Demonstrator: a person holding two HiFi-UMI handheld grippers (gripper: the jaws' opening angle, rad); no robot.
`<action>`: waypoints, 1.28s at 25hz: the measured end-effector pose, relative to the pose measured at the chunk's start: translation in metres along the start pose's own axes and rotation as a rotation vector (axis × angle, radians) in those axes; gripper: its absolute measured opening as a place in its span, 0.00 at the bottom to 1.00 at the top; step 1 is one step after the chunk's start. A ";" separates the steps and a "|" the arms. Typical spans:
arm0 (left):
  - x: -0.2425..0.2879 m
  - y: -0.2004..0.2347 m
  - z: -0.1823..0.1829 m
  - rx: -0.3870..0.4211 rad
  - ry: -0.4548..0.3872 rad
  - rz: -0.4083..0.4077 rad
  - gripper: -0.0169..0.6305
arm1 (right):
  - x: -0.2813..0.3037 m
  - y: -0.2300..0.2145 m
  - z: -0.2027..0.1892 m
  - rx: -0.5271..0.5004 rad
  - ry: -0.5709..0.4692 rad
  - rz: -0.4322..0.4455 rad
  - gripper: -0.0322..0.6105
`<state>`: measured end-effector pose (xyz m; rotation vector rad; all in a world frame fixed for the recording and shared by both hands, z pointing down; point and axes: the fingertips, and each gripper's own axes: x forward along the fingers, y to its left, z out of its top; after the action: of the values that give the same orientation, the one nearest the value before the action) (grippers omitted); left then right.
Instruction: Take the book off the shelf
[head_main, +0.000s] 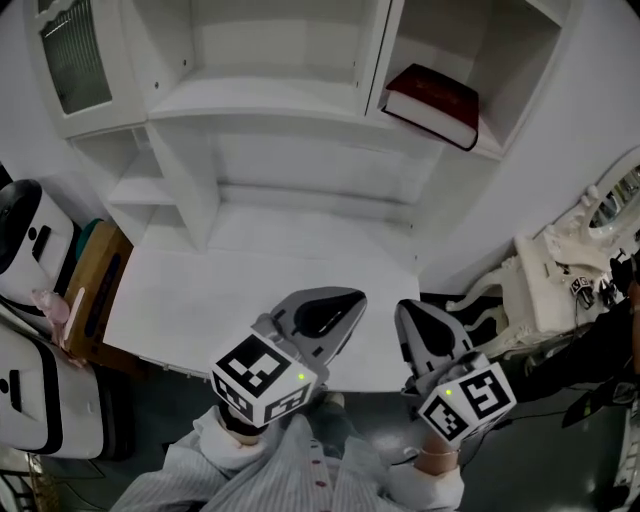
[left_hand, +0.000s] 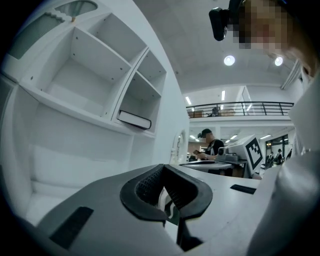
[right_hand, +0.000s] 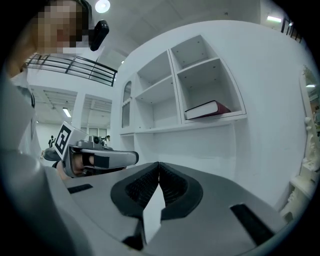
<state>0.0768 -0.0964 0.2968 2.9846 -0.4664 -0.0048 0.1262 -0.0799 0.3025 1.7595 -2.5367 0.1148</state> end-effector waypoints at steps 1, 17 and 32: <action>0.011 0.003 0.003 0.001 -0.003 0.009 0.04 | 0.003 -0.011 0.004 -0.004 -0.002 0.008 0.07; 0.113 0.042 0.018 0.011 -0.002 0.160 0.04 | 0.045 -0.126 0.043 -0.075 -0.043 0.151 0.07; 0.128 0.082 0.031 0.032 0.009 0.163 0.04 | 0.081 -0.146 0.060 -0.102 -0.065 0.133 0.07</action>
<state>0.1733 -0.2167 0.2782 2.9660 -0.7139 0.0308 0.2350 -0.2117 0.2538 1.5835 -2.6527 -0.0667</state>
